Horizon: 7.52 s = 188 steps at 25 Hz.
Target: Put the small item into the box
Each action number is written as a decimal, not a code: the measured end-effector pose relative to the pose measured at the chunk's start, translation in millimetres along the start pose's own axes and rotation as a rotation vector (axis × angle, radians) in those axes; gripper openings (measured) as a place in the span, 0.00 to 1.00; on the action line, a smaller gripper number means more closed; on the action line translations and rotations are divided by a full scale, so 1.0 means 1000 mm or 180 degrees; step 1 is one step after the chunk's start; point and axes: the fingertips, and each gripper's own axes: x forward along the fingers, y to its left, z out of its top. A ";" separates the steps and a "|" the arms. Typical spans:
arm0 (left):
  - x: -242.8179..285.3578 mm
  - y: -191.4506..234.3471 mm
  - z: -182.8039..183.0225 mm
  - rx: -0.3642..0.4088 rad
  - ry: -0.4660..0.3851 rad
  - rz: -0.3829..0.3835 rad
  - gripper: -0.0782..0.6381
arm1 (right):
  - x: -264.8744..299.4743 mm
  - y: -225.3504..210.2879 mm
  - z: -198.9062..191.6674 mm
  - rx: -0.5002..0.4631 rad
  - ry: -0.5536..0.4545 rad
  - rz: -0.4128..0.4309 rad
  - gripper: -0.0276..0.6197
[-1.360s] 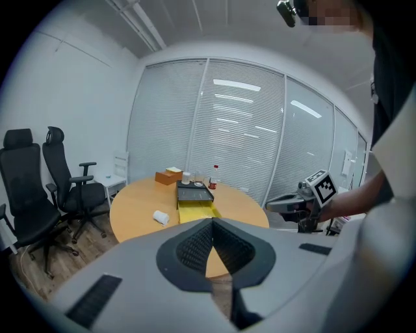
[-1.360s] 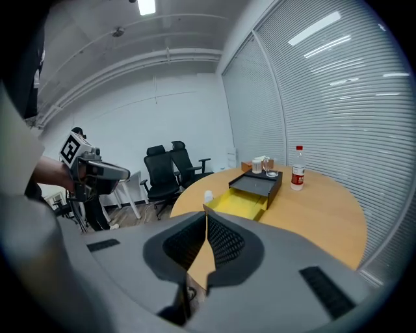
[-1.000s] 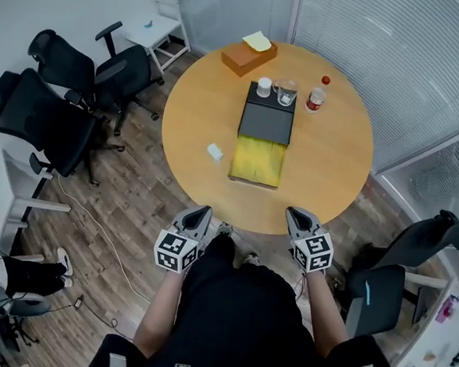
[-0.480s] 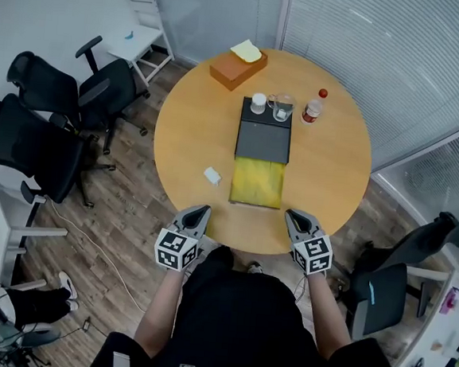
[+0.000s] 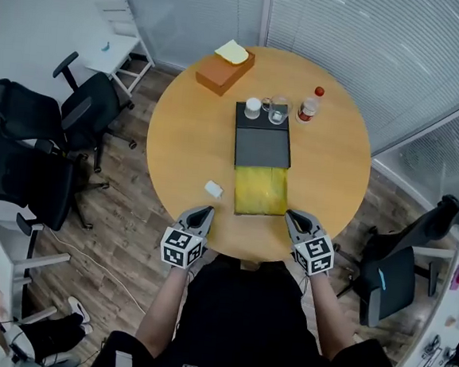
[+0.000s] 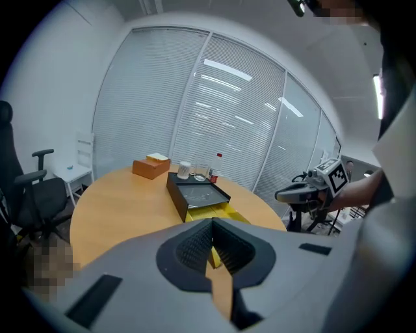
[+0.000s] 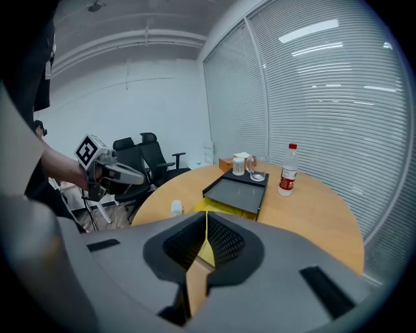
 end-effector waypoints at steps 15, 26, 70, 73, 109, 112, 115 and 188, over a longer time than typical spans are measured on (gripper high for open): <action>0.045 0.036 -0.011 -0.0094 0.0189 -0.0021 0.12 | 0.031 -0.005 0.014 -0.0099 0.0120 0.0103 0.05; 0.057 0.043 -0.028 -0.0051 0.0331 0.0042 0.12 | 0.047 -0.008 0.007 -0.0085 0.0200 0.0225 0.05; 0.123 0.084 -0.086 0.0664 0.1283 0.0373 0.50 | 0.051 0.013 -0.025 -0.0135 0.0480 0.0401 0.05; 0.123 0.085 -0.087 0.0672 0.1298 0.0359 0.49 | 0.052 0.012 -0.020 -0.0135 0.0450 0.0387 0.05; 0.103 0.023 -0.025 0.0733 0.0720 0.0102 0.49 | 0.047 0.011 -0.033 0.0011 0.0406 0.0323 0.05; 0.108 0.010 -0.018 0.0832 0.0715 0.0011 0.49 | 0.042 0.008 -0.034 0.0042 0.0394 0.0291 0.05; 0.116 -0.001 -0.008 0.0987 0.0712 -0.0030 0.49 | 0.037 0.004 -0.038 0.0082 0.0388 0.0251 0.05; 0.176 -0.055 -0.023 0.1076 0.0822 -0.0289 0.40 | 0.033 -0.023 -0.075 0.0238 0.0521 0.0537 0.05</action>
